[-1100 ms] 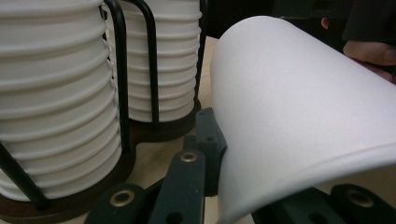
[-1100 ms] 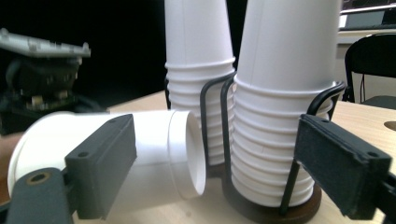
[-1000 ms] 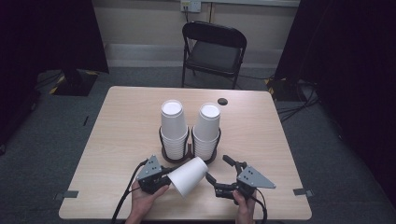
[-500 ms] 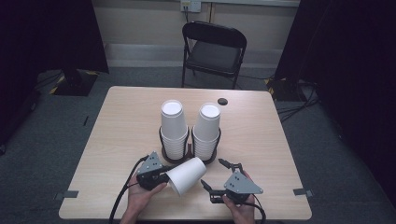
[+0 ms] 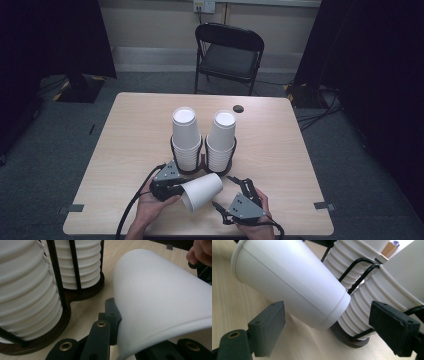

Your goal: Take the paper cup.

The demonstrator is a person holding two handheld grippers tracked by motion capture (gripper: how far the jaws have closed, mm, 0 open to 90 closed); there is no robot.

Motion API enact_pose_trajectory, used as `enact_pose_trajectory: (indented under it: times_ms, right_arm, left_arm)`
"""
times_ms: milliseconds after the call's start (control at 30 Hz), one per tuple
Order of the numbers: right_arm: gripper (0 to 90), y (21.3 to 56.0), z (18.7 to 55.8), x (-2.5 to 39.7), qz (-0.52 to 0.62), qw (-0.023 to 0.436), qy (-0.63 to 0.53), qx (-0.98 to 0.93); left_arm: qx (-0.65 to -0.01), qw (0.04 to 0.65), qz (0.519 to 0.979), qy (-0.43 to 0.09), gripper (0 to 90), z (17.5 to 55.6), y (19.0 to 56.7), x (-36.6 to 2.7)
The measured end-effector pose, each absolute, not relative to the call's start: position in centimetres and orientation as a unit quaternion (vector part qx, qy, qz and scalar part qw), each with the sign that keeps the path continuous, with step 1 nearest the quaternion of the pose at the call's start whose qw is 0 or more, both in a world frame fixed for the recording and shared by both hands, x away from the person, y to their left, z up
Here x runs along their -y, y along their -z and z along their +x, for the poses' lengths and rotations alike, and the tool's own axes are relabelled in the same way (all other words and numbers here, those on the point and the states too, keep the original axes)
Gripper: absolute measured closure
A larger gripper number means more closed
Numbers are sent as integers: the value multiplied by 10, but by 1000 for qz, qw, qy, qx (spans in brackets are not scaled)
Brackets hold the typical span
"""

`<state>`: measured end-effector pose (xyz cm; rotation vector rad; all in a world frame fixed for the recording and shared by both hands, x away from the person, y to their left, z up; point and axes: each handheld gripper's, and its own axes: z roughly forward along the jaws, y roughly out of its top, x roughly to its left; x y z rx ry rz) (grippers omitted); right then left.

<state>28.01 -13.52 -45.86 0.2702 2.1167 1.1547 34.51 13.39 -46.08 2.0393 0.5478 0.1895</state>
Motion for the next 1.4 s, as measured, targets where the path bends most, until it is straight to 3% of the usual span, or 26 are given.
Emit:
enact_pose_trajectory:
  times_ms: [267, 667, 1400]
  right_arm:
    - [131, 458, 274, 125, 67, 346, -408, -842]
    - [132, 465, 272, 111, 8, 391, -359, -847]
    - [85, 465, 274, 82, -30, 425, -326, -844]
  left_arm:
    - [-219, 474, 851, -61, 862, 349, 458, -128]
    - [-203, 438, 875, -45, 862, 355, 451, -115]
    - [-222, 435, 873, 1, 865, 366, 441, -103]
